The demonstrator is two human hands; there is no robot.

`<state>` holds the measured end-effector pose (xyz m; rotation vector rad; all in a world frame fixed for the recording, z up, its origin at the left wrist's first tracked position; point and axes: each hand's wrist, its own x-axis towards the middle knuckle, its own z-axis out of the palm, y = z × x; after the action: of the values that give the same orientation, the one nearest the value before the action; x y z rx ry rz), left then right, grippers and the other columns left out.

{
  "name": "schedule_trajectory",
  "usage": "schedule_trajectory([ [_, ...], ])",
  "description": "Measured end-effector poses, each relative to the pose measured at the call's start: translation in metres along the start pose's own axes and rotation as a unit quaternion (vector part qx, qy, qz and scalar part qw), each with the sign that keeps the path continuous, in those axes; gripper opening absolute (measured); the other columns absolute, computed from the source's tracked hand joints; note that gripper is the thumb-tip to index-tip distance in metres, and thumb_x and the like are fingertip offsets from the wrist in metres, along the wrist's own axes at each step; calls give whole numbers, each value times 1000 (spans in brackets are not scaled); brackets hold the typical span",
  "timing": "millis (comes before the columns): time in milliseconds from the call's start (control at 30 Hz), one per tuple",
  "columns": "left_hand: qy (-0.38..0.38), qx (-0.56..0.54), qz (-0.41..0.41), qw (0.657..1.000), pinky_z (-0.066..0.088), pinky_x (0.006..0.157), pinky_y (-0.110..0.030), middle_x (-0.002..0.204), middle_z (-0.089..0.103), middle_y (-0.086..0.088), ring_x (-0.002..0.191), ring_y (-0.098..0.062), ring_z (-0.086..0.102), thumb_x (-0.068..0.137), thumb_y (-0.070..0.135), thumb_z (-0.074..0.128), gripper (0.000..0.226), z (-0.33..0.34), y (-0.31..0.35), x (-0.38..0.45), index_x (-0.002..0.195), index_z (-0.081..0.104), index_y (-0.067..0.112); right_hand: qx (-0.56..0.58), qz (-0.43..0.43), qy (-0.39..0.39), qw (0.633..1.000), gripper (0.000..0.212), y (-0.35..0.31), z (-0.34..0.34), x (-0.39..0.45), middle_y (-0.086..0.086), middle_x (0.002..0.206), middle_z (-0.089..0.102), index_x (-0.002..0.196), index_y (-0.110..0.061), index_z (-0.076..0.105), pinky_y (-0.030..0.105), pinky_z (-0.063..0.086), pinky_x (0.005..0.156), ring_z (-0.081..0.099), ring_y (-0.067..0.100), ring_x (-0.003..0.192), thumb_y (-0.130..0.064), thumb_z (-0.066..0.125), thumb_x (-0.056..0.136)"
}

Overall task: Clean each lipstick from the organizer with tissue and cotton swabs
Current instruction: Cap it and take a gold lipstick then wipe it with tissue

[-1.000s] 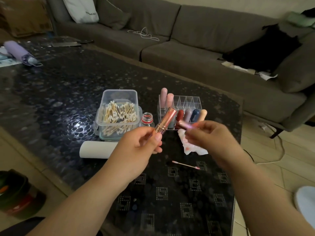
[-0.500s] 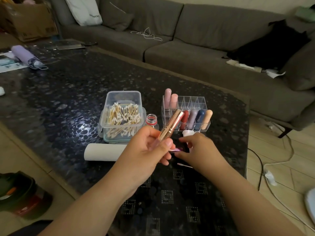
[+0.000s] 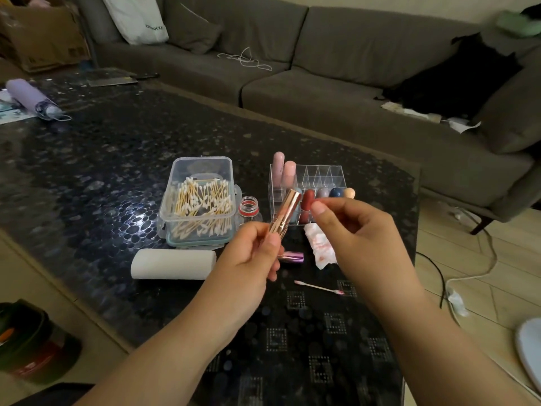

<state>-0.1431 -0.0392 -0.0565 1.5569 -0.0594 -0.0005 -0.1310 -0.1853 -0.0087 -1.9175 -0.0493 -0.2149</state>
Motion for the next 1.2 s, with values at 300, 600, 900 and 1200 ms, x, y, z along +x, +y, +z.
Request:
schedule_trajectory([
  [300,-24,40,30,998,46,73,-28,63,54,12,63,-3,53,93,30,48,7,7,0,-2,91,55,27,71,24,-27,997,27,0,-4,1,2,93,73,91,-28,74,11,49,75,66,15,91,-46,67,73],
  [600,-30,21,19,999,50,70,-20,70,63,12,66,-4,57,91,30,52,12,9,8,-6,98,57,23,103,20,-41,994,15,3,-4,4,0,83,74,86,-18,76,27,55,82,69,21,88,-30,68,82],
  [900,-44,-90,-54,993,50,67,-27,65,65,3,66,-11,58,71,43,55,30,9,11,-5,81,66,17,112,-10,-42,993,27,-1,-5,2,5,82,74,85,-16,76,28,54,82,67,29,88,-38,67,73],
  [1200,-93,-147,-95,980,51,64,-29,76,66,-10,65,-19,61,81,47,46,40,6,15,-7,89,67,13,130,-12,-53,990,26,-4,-3,1,16,79,70,80,-12,74,36,53,74,61,23,70,-36,68,74],
])
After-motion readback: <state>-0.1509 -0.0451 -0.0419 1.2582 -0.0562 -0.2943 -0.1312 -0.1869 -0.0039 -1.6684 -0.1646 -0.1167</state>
